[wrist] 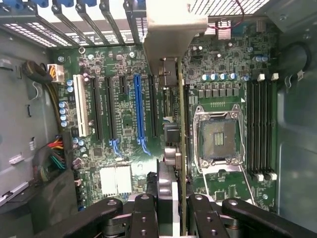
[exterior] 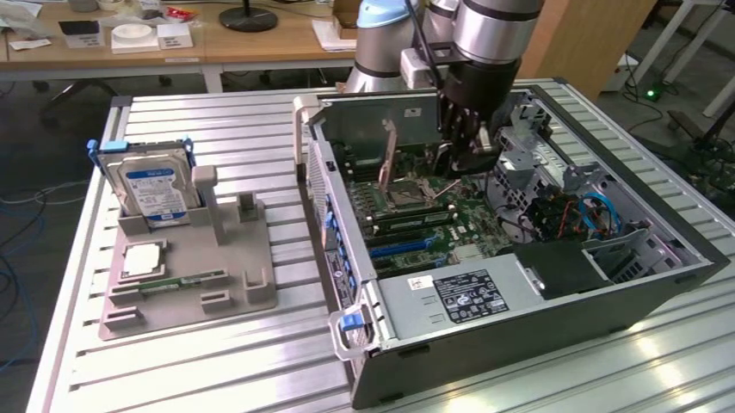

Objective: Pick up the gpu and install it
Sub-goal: 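Insert the gpu into the slot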

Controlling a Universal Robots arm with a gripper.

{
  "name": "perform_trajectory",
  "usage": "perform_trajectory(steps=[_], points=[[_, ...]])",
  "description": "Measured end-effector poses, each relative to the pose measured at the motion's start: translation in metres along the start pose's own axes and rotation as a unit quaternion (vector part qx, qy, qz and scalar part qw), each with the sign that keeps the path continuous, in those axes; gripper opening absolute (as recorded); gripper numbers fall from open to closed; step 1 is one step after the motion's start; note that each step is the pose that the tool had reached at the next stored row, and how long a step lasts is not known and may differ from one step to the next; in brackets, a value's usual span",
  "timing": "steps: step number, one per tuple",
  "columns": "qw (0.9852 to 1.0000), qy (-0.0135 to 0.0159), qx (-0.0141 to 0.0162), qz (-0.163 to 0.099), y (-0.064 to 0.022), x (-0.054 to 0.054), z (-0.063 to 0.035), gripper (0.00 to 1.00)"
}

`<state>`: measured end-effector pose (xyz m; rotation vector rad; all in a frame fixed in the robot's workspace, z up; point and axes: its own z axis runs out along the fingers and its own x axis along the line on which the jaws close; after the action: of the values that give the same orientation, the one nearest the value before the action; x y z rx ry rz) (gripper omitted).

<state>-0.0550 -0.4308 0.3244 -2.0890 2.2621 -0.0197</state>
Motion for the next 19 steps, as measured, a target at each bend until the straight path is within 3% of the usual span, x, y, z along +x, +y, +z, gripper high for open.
perform_trajectory(steps=[13, 19], points=[[1.0000, -0.0001, 0.0000, 0.000, 0.0002, 0.004, 0.0088, 0.29], [1.0000, 0.0001, -0.0001, 0.000, 0.0044, 0.005, 0.0123, 0.29]])
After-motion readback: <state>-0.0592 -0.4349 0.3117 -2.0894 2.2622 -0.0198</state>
